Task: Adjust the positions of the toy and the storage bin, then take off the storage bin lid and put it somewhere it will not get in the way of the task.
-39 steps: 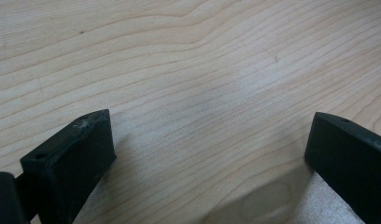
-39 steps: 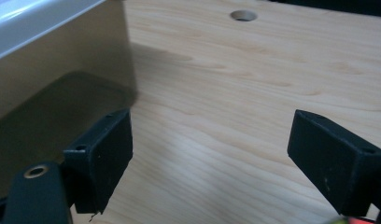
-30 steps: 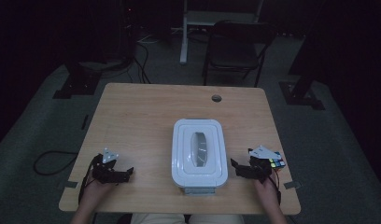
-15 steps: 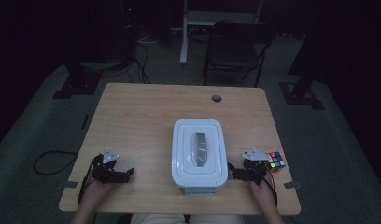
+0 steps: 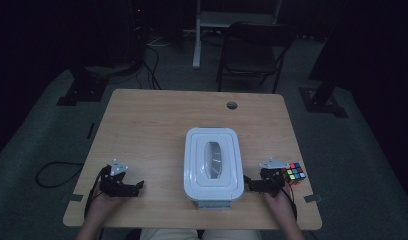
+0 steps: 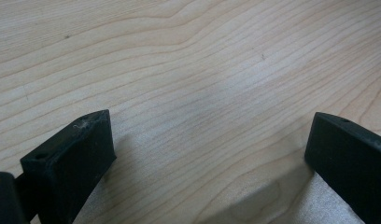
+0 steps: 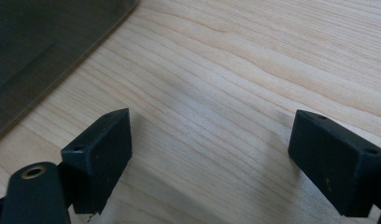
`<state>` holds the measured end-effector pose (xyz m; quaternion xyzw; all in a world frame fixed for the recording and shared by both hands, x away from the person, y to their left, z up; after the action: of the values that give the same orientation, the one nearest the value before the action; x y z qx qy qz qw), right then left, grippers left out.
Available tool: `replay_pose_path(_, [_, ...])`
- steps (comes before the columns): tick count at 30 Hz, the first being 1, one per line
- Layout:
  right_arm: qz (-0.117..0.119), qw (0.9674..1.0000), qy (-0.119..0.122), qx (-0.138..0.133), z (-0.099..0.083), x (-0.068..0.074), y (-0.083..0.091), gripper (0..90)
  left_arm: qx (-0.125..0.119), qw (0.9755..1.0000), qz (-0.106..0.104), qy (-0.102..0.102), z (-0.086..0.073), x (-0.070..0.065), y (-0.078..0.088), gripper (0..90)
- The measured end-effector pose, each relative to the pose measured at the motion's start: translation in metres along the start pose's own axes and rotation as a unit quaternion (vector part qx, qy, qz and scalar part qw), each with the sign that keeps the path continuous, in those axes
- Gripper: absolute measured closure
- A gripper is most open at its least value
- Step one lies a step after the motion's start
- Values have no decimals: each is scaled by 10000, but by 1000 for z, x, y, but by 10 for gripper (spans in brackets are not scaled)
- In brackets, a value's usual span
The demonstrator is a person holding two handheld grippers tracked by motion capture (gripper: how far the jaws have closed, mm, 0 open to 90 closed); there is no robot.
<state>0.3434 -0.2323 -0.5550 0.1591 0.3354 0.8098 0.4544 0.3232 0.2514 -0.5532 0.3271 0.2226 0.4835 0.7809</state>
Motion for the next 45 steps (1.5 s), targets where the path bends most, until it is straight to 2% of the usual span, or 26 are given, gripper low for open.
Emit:
replay_pose_path(15, [6, 10000, 1, 5, 0, 0, 0, 131, 8, 10000, 8, -1, 0, 1, 0, 22])
replay_pose_path(20, [6, 10000, -1, 5, 0, 0, 0, 131, 76, 10000, 9, 10, 1, 0, 0, 22])
replay_pose_path(24, [6, 10000, -1, 6, 0, 0, 0, 131, 100, 9999, -75, 62, 5, 0, 2, 22])
replay_pose_path(26, [11, 10000, 2, 7, 0, 0, 0, 131, 40, 9999, -135, 94, 9, -1, 5, 22])
replay_pose_path(34, [17, 10000, 3, 6, 0, 0, 0, 131, -130, 9993, -314, -139, 31, -15, 20, 23])
replay_pose_path(40, [17, 10000, 3, 6, 0, 0, 0, 131, -297, 9974, -629, -206, 48, -27, 32, 23])
replay_pose_path(45, [17, 10000, 4, 7, 0, 0, 0, 131, -398, 9956, -753, -393, 62, -39, 41, 22])
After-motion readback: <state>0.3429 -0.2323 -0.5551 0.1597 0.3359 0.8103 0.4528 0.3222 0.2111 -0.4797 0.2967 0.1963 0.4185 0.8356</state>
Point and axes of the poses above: each handheld gripper's, and its own axes: y roughly backward along the jaws, z roughly out of its top, x roughly to its left, the point moved 4 cm from there along -y, roughly forward along the jaws, and after that the axes turned 4 degrees about y, right-handed, at the moved point
